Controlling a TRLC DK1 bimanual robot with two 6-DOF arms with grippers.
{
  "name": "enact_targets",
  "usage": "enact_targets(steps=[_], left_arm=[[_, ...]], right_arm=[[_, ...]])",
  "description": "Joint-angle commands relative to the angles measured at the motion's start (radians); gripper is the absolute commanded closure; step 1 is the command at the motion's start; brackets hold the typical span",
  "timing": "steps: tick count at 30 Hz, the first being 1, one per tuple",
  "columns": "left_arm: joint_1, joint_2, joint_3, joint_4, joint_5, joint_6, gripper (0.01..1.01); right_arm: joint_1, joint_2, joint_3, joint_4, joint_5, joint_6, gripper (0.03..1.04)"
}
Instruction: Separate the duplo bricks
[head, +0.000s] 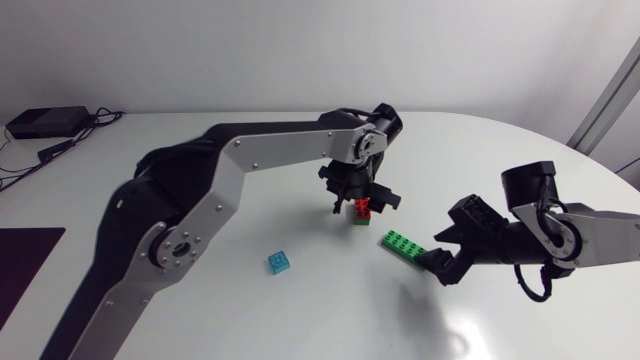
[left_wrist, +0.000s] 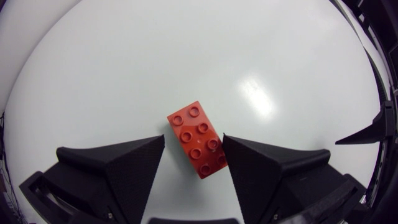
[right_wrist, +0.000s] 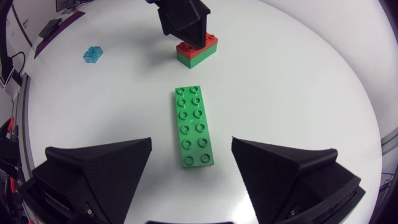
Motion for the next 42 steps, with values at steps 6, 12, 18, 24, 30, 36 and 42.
enact_targets(steps=[6, 12, 18, 24, 30, 36, 42], left_arm=[[-0.020, 0.095, 0.139, -0.080, -0.030, -0.055, 0.377], [-0.020, 0.102, 0.139, -0.107, -0.047, -0.069, 0.385], [-0.017, 0.105, 0.139, -0.121, -0.056, -0.077, 0.666], [0.000, 0.074, 0.086, -0.121, -0.070, -0.061, 0.789], [0.032, -0.056, -0.072, -0.041, -0.062, 0.054, 0.820], [0.099, -0.293, -0.308, 0.081, 0.131, 0.235, 0.828], [0.122, -0.589, -0.632, 0.218, 0.372, 0.488, 0.828]], right_arm=[[-0.013, -0.015, -0.044, -0.018, -0.003, -0.008, 0.12], [-0.013, -0.041, -0.044, -0.029, -0.005, -0.006, 0.12], [-0.008, -0.058, -0.047, -0.038, -0.005, -0.003, 0.12], [-0.010, -0.068, -0.061, -0.038, -0.008, -0.009, 0.12], [-0.011, -0.079, -0.064, -0.038, -0.022, -0.022, 0.13], [-0.038, -0.151, -0.051, -0.079, -0.107, -0.028, 0.12], [-0.084, -0.183, 0.038, -0.239, -0.324, -0.048, 0.13]])
